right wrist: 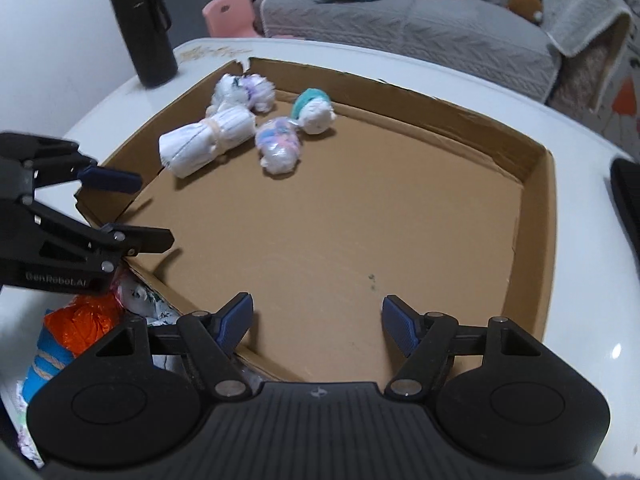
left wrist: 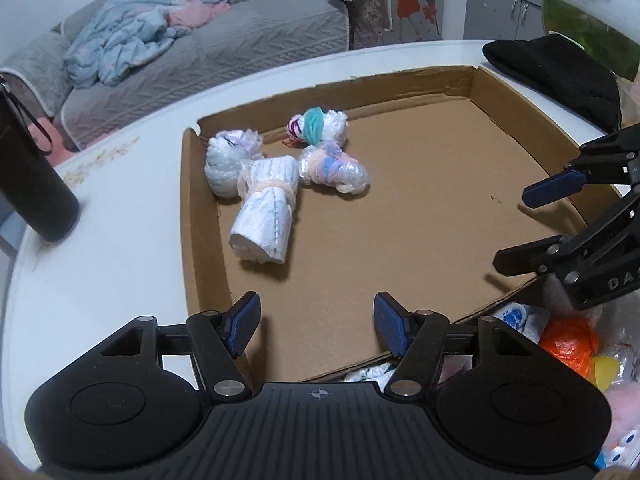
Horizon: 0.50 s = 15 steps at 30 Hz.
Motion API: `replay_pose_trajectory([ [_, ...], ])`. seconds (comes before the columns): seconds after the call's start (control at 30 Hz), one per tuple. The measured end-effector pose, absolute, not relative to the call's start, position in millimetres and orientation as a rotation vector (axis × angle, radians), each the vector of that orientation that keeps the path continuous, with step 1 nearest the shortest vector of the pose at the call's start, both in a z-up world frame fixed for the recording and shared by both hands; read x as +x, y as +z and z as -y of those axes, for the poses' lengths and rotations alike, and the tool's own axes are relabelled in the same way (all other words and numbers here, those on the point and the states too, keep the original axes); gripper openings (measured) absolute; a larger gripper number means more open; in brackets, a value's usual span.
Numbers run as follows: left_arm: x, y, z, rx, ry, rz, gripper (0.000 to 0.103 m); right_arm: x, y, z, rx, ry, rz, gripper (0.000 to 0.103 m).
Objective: Organize objects
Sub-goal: 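Grasp the grey sock bundle with right gripper while left grasps pink-print bundle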
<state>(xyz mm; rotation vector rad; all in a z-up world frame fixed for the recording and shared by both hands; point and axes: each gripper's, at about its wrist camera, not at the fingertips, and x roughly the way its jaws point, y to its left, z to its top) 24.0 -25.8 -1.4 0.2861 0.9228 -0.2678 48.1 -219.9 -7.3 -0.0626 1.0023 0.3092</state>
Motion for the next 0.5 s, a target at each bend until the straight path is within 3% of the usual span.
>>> replay_pose_trajectory([
  [0.23, -11, 20, 10, 0.194, -0.259, -0.838, 0.073, 28, 12, 226, -0.024, 0.321, -0.933, 0.068],
  [0.5, -89, 44, -17, 0.096, -0.226, -0.738, 0.081, -64, 42, 246, -0.031, 0.316, -0.746, 0.079],
])
